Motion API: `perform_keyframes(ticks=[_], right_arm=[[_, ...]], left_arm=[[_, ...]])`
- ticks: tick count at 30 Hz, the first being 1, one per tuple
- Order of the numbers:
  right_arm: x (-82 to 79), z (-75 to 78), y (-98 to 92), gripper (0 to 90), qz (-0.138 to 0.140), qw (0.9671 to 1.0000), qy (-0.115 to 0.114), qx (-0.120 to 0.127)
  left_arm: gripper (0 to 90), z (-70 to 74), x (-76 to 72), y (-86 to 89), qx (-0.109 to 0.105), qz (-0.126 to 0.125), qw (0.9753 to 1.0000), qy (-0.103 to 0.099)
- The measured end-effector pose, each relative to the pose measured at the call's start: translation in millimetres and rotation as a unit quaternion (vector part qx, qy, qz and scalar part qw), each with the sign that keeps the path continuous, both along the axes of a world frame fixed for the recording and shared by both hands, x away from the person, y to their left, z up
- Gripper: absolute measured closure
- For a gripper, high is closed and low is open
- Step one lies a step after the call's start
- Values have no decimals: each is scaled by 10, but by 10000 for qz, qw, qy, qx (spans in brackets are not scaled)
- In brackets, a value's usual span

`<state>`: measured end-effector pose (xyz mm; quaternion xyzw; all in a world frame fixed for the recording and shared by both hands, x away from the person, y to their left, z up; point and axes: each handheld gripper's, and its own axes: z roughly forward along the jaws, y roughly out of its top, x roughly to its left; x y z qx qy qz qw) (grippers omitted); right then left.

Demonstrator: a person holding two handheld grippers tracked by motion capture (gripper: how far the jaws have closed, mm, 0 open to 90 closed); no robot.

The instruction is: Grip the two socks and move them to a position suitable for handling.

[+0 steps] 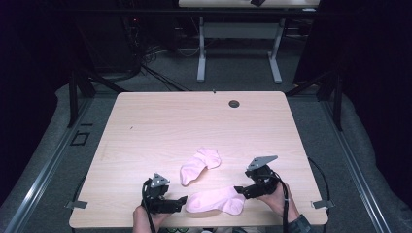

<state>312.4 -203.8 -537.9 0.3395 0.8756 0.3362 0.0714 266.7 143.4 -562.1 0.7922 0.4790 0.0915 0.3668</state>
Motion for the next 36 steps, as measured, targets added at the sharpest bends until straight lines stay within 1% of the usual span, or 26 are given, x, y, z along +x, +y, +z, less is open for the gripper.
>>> perform_keyframes(ticks=[3, 5, 6, 8, 9, 10, 11, 14, 16, 17, 18, 19, 20, 21, 22, 23, 24, 28, 29, 31, 32, 33, 35, 36], right_arm=[[116, 60, 32, 174, 10, 10000, -86, -16], [198, 93, 68, 183, 100, 9998, -162, -61], [238, 104, 91, 186, 116, 9997, -181, -76], [329, 120, 136, 200, 154, 9996, -209, -85], [329, 120, 136, 200, 154, 9996, -209, -85], [423, 121, 186, 206, 174, 9996, -224, -96], [470, 123, 206, 211, 204, 9995, -219, -101], [590, 132, 272, 228, 217, 9993, -285, -85], [667, 141, 316, 244, 237, 9993, -272, -91], [704, 147, 337, 256, 239, 9993, -283, -93], [742, 147, 360, 263, 267, 9991, -310, -74], [780, 146, 388, 275, 279, 9992, -284, -89], [814, 145, 416, 291, 268, 9992, -293, -87], [850, 142, 446, 303, 316, 9991, -285, -90], [888, 136, 479, 318, 344, 9988, -309, -146], [921, 128, 512, 342, 340, 9987, -348, -143], [955, 120, 543, 359, 370, 9985, -351, -184], [1099, 77, 665, 418, 475, 9980, -301, -290], [1120, 63, 698, 449, 468, 9978, -367, -305], [1187, 32, 763, 456, 547, 9972, -296, -407], [1213, 11, 792, 470, 574, 9971, -281, -407], [1242, -1, 820, 483, 610, 9965, -260, -506], [1264, -17, 844, 489, 612, 9964, -253, -531], [1309, -54, 877, 507, 642, 9962, -238, -545]], left_arm=[[110, 10, 78, 15, 59, 52, 10000, -31], [110, 18, 133, 15, 68, 93, 9999, -28], [122, 25, 163, 15, 119, 89, 9999, -51], [146, 38, 223, 7, 128, 106, 9998, -73], [156, 38, 223, 7, 128, 106, 9998, -73], [158, 46, 285, -7, 180, 109, 9998, -70], [169, 46, 315, -17, 184, 112, 9997, -65], [229, 39, 396, -55, 233, 96, 9997, -39], [271, 35, 421, -67, 260, 87, 9996, -25], [290, 25, 462, -90, 302, 90, 9995, 11], [308, 21, 476, -100, 310, 93, 9995, 20], [335, 17, 491, -104, 334, 78, 9994, 19], [350, 15, 500, -109, 338, 88, 9994, 33], [359, 12, 507, -113, 363, 92, 9993, 34], [379, 8, 514, -116, 369, 84, 9993, 49], [391, 8, 514, -116, 369, 84, 9993, 49], [398, -5, 525, -125, 362, 100, 9993, 87], [438, -11, 545, -135, 407, 51, 9991, 99], [445, -12, 550, -136, 403, 45, 9991, 105], [452, -17, 560, -141, 418, 60, 9990, 124], [464, -19, 565, -142, 405, 55, 9991, 141], [466, -21, 573, -142, 421, 46, 9990, 130], [472, -25, 578, -144, 417, 53, 9990, 140], [481, -30, 583, -149, 417, 53, 9990, 161]])
